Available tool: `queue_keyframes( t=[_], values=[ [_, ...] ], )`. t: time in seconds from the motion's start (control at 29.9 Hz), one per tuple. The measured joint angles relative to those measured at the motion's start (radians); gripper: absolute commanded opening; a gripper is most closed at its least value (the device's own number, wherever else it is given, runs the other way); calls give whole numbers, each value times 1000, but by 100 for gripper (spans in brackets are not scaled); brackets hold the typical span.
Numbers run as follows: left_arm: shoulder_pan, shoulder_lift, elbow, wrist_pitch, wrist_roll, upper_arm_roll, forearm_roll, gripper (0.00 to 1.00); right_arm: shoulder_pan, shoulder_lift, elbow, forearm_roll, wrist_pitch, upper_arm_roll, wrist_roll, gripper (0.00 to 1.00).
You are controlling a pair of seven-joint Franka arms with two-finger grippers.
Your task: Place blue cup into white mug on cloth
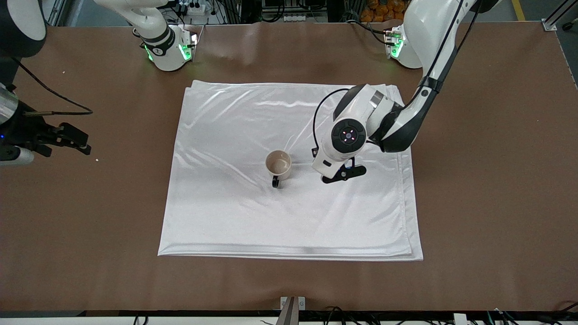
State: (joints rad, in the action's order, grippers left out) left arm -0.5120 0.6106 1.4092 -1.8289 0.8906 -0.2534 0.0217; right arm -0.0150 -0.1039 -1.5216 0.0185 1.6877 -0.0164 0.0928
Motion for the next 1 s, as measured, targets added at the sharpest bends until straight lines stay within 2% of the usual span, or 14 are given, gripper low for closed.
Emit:
queue_keyframes(
  t=[0.47, 0.77, 1.0],
  values=[
    [-59, 16, 0, -73, 53, 0, 4, 0, 0, 24, -38, 0, 0, 2, 2, 100],
    [-60, 22, 0, -74, 53, 1, 121, 0, 0, 38, -50, 0, 0, 5, 3, 100],
    [-61, 27, -1, -80, 60, 2, 160, 0, 0, 41, -55, 0, 1, 6, 4, 100]
  ],
)
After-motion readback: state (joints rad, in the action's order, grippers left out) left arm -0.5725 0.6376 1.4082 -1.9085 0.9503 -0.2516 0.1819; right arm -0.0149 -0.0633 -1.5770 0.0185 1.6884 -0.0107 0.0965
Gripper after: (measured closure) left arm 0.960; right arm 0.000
